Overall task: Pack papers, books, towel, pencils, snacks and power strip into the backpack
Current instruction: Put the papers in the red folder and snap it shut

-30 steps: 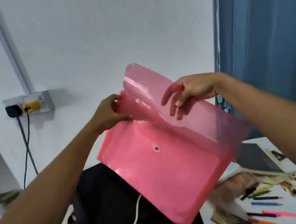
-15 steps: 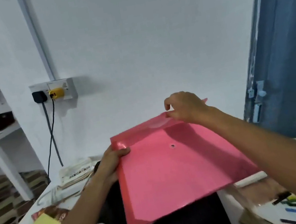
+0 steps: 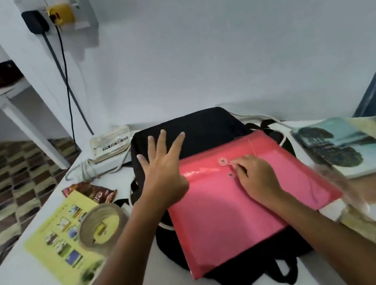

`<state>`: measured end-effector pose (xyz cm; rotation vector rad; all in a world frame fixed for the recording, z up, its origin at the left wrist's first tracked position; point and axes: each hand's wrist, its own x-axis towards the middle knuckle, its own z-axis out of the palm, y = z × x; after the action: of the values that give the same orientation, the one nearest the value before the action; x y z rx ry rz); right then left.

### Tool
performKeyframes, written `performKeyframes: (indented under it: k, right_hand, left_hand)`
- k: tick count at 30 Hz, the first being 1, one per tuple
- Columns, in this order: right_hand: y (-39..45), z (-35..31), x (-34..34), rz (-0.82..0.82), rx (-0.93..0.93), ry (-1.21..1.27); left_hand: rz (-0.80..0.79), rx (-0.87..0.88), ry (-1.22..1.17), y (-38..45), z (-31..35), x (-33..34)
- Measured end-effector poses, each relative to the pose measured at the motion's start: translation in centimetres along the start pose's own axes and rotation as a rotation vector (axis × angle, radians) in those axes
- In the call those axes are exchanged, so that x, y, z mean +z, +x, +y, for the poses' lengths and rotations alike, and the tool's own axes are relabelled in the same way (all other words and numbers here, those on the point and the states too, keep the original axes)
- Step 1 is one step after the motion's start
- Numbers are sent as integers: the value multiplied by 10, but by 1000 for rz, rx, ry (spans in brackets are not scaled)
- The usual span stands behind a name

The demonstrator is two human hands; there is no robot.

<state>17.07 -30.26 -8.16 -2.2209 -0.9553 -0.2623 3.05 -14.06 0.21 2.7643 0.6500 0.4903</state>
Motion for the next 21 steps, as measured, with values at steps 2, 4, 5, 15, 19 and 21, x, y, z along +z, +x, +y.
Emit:
performKeyframes:
  k: [2,4,5,15,19,21]
  right_hand:
    - [-2,3,4,6,41,25]
    - [-7,6,8,22,46,23]
    - [-11,6,9,24,34,17]
    - [-14,15,13,38,3,39]
    - [-11,18,16,18,10,38]
    - [-7,20,18,13,16,38]
  left_hand:
    - [-129,167,-94,5,12,9]
    - [-240,322,-90,10,20,33]
    - [-288,368,-36,12,20,49]
    - [-140,204,-271,9,-1,113]
    - [-120,202,-286,12,-3,120]
    - [-129,225,-277,16,-3,121]
